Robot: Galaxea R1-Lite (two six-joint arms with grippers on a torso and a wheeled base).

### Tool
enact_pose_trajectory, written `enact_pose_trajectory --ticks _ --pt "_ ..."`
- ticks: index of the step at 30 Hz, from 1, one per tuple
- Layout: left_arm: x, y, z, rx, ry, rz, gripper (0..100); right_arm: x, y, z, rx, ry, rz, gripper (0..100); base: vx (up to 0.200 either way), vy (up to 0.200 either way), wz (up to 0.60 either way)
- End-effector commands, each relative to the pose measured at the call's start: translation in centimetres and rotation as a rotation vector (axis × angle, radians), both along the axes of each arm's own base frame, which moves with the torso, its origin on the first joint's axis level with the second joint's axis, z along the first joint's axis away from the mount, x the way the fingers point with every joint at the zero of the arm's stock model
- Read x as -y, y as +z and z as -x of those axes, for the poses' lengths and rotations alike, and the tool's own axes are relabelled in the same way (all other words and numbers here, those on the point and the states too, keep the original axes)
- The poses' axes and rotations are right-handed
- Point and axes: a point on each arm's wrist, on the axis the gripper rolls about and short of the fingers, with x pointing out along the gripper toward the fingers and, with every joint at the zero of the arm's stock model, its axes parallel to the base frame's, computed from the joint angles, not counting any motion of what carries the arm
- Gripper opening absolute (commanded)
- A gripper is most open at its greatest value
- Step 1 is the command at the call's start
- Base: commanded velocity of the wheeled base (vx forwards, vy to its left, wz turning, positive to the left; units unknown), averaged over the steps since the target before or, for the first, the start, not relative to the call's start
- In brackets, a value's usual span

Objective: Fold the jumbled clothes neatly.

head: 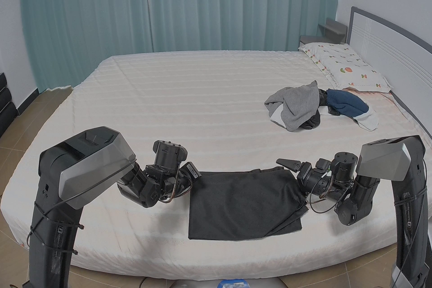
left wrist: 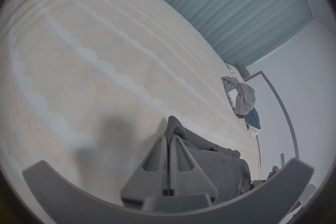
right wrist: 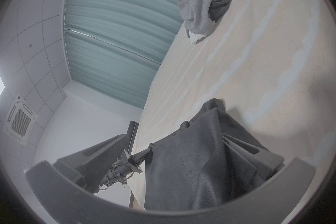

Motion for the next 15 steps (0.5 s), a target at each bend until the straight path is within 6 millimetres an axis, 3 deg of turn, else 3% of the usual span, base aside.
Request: enact_pose_trajectory --ticks 1,10,15 --pt "0.0 -0.1 0.0 -0.002 0.0 -0.001 0 0.6 0.5 -0.3 0.025 -0.021 -0.009 100 0.0 0.0 0.0" --pt "-0.1 -0.1 0.0 -0.002 0.002 -0.001 0 3.9 1.2 -1.8 0.049 -0.172 -0.042 100 0.0 0.0 0.0" --pt "-0.1 -0.1 0.0 -0.002 0.002 -0.001 0 4.7 1.0 -1.8 0.033 -0.188 -0.051 100 0.0 0.0 0.0"
